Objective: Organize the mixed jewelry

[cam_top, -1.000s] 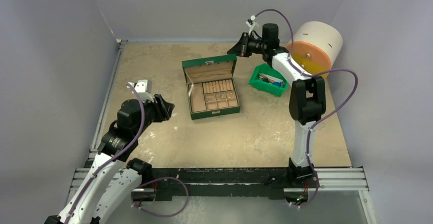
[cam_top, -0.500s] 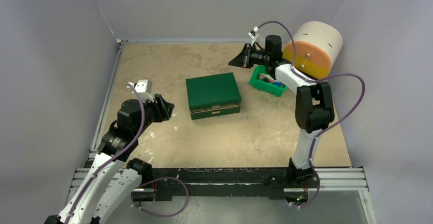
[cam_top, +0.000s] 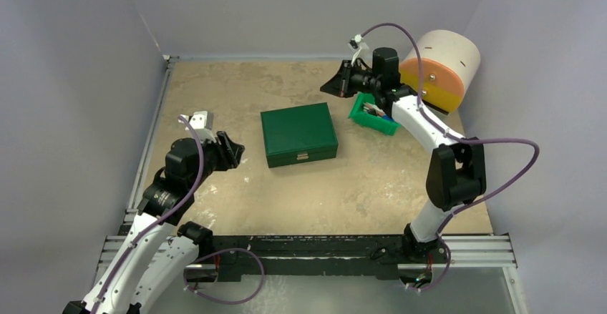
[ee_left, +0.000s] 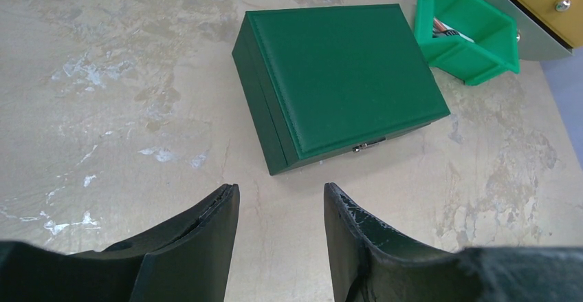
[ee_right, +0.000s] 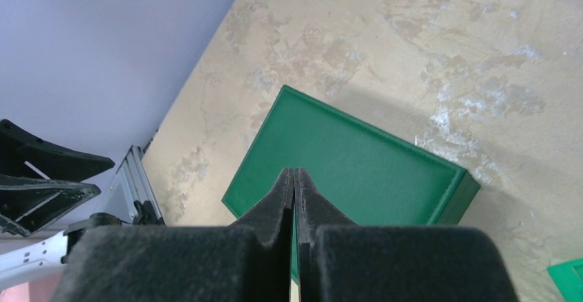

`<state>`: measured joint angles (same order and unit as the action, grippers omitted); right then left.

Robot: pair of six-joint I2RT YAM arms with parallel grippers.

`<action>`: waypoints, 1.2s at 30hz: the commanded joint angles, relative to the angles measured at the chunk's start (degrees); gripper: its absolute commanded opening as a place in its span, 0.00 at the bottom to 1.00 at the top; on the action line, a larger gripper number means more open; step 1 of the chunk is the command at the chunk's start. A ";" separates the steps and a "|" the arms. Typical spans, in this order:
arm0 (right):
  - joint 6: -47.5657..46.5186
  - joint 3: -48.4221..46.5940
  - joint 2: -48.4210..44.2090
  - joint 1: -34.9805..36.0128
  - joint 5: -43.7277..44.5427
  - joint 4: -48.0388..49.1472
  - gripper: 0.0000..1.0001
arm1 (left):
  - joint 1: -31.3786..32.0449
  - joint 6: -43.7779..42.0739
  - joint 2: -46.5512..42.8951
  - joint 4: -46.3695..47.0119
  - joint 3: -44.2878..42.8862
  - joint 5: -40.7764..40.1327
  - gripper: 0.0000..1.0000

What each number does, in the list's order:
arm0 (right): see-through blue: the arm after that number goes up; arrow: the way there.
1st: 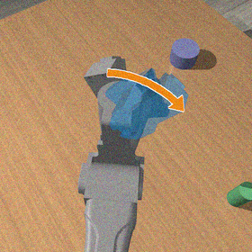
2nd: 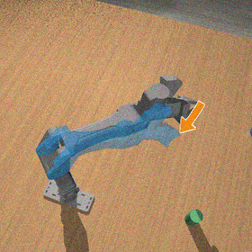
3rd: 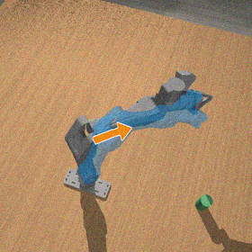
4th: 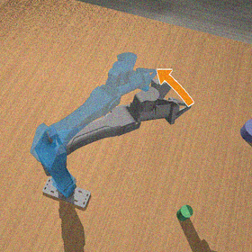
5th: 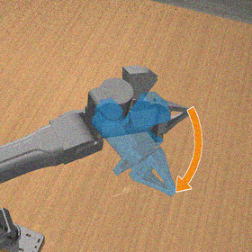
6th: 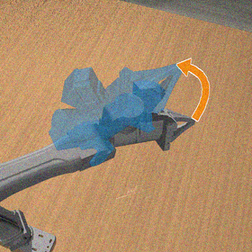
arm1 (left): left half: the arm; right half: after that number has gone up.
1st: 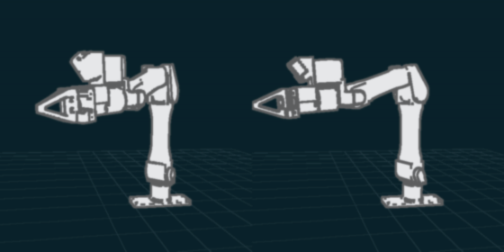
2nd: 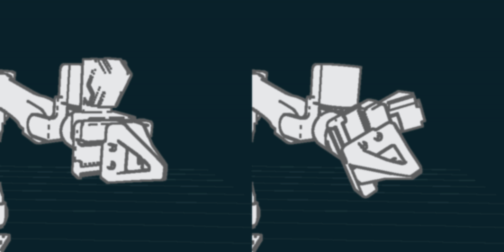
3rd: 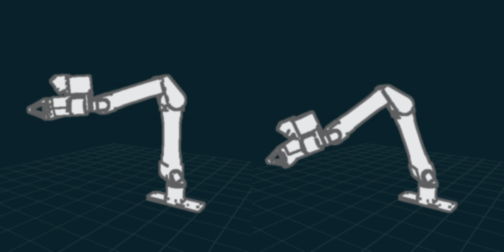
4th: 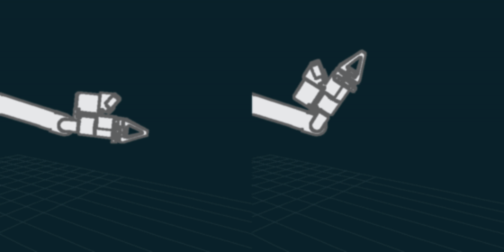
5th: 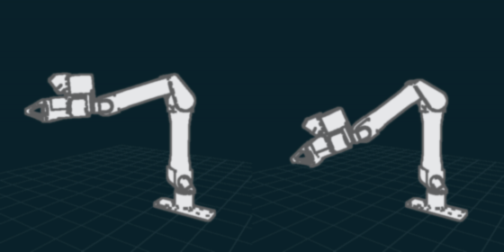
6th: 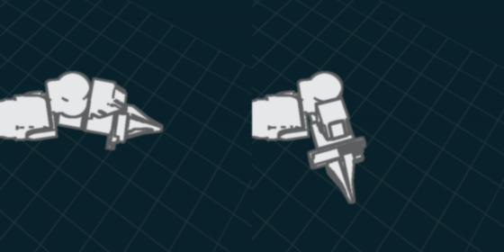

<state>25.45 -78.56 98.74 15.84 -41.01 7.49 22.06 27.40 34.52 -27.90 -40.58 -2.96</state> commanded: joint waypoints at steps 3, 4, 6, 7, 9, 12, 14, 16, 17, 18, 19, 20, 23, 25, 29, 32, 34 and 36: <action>-7.94 -2.66 -2.96 7.06 13.83 -15.27 0.00 | -0.53 -0.46 0.02 2.55 -1.23 0.68 0.48; -8.82 -3.33 -2.72 8.61 16.13 -18.49 0.00 | -0.58 -0.43 0.09 2.52 -1.19 0.70 0.48; -9.62 -3.99 -2.50 11.62 19.62 -21.65 0.00 | -0.62 -0.42 0.11 2.51 -1.18 0.76 0.48; -9.59 -3.88 -2.62 12.57 20.99 -22.50 0.00 | -0.62 -0.42 0.24 2.56 -1.23 0.76 0.48; -9.15 -3.37 -2.80 14.18 23.53 -23.70 0.00 | -0.70 -0.42 0.35 2.56 -1.20 0.76 0.48; -9.27 -3.87 -2.62 16.85 27.15 -26.33 0.00 | -0.71 -0.43 0.42 2.52 -1.17 0.85 0.48; -9.54 -4.51 -2.23 18.45 29.07 -27.96 0.00 | -0.79 -0.33 0.62 2.50 -1.17 0.86 0.48; -9.63 -5.49 -1.59 20.03 30.90 -29.47 0.00 | -0.80 -0.33 0.72 2.52 -1.23 0.96 0.48; -9.85 -6.21 -1.04 20.89 31.96 -30.45 0.00 | -0.87 -0.33 0.86 2.51 -1.24 0.99 0.48; -10.08 -7.00 -0.43 21.90 33.15 -31.43 0.00 | -0.88 -0.33 0.86 2.50 -1.19 1.02 0.48; -10.34 -7.83 0.32 22.81 34.51 -32.56 0.00 | -0.88 -0.33 0.91 2.50 -1.18 1.10 0.48; -10.61 -8.58 1.04 23.85 35.98 -33.55 0.00 | -0.93 -0.33 0.91 2.50 -1.18 1.16 0.48; -10.73 -10.21 3.35 25.74 38.66 -35.31 0.00 | -0.97 -0.33 0.92 2.63 -1.25 1.20 0.48; -10.69 -11.54 4.90 26.84 39.86 -36.61 0.00 | -1.00 -0.33 0.91 2.65 -1.23 1.27 0.48; -10.82 -13.32 6.90 28.40 42.05 -38.80 0.00 | -1.06 -0.32 0.79 2.55 -1.17 1.29 0.48; -10.78 -13.28 7.45 29.06 42.75 -39.15 0.00 | -1.06 -0.24 0.80 2.53 -1.17 1.29 0.49; -10.69 -13.28 7.60 29.40 43.54 -39.57 0.00 | -1.08 -0.24 0.88 2.53 -1.20 1.34 0.49; -10.62 -13.07 7.53 29.59 44.25 -39.88 0.00 | -1.07 -0.24 0.76 2.57 -1.18 1.29 0.49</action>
<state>15.35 -89.12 107.61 45.01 -0.01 -30.63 21.39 27.40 35.51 -27.90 -40.58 -2.11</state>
